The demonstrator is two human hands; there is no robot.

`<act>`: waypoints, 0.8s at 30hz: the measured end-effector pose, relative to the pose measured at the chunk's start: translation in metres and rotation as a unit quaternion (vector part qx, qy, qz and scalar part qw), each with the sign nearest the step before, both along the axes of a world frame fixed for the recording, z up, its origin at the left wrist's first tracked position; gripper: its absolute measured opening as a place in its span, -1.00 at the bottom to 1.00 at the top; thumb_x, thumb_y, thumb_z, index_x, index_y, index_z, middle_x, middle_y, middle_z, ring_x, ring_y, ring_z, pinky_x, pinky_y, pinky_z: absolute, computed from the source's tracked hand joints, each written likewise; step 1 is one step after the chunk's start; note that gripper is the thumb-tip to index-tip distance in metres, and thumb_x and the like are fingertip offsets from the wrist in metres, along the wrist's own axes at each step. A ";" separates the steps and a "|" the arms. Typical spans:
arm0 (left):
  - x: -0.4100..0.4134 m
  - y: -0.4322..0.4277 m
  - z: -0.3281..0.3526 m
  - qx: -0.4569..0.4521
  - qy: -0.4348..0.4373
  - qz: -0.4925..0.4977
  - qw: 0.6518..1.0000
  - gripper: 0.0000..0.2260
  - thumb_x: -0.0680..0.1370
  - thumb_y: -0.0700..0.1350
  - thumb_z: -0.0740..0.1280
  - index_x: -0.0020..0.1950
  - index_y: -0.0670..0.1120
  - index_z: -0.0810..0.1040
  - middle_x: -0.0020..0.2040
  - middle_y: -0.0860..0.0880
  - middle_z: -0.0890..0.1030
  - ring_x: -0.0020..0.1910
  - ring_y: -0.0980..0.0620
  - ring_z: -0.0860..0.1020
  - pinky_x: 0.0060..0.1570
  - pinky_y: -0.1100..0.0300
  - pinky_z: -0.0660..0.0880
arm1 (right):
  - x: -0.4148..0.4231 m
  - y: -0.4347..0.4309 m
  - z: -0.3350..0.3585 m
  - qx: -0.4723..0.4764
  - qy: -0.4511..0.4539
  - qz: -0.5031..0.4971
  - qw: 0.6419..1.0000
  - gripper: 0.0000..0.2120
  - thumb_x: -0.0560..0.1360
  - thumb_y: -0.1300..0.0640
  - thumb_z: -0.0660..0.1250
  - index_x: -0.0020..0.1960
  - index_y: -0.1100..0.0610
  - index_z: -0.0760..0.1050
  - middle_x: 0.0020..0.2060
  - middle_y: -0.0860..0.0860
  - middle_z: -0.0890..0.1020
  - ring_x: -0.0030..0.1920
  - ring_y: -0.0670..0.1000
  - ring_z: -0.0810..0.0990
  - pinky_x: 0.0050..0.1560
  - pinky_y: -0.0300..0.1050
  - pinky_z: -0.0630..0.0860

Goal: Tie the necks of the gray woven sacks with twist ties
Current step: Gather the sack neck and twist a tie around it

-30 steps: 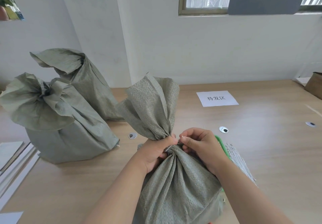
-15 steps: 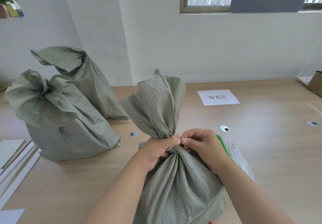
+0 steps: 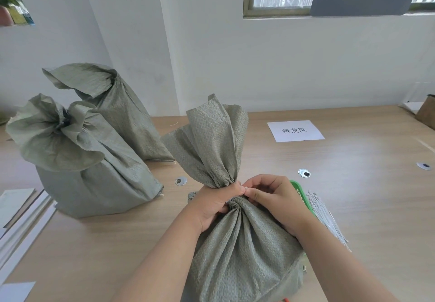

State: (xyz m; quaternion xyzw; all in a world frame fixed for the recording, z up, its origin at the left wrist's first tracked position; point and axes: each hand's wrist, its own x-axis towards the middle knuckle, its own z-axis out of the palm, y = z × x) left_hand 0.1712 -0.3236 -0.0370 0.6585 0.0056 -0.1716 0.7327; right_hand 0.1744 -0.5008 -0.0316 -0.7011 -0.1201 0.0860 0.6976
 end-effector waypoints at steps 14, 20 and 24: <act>-0.003 -0.001 0.004 -0.053 0.010 0.031 0.998 -0.73 0.36 0.06 0.50 -0.15 -0.11 0.58 -0.32 0.03 0.56 -0.48 0.19 0.44 -0.57 0.37 0.22 | -0.001 -0.008 0.005 -0.139 -0.032 0.030 0.989 -0.87 0.52 0.11 0.31 -0.18 0.12 0.51 -0.35 0.02 0.48 -0.31 0.00 0.34 -0.27 -0.10 0.31; -0.005 0.004 0.007 -0.039 -0.020 -0.041 0.998 -0.75 0.19 0.09 0.62 -0.26 0.02 0.68 -0.20 0.06 0.63 -0.31 0.21 0.52 -0.46 0.35 0.28 | 0.000 -0.007 0.009 -0.270 -0.105 0.017 0.957 -0.82 0.56 0.18 0.29 -0.21 0.03 0.48 -0.39 -0.11 0.46 -0.38 -0.11 0.35 -0.30 -0.16 0.33; -0.001 0.000 0.009 -0.002 -0.027 -0.027 0.999 -0.82 0.18 -0.02 0.56 -0.42 0.06 0.56 -0.17 0.07 0.59 -0.25 0.15 0.49 -0.36 0.22 0.22 | -0.003 -0.003 0.009 -0.259 -0.101 0.014 0.960 -0.87 0.56 0.16 0.30 -0.17 0.08 0.53 -0.36 -0.09 0.52 -0.35 -0.11 0.39 -0.29 -0.16 0.35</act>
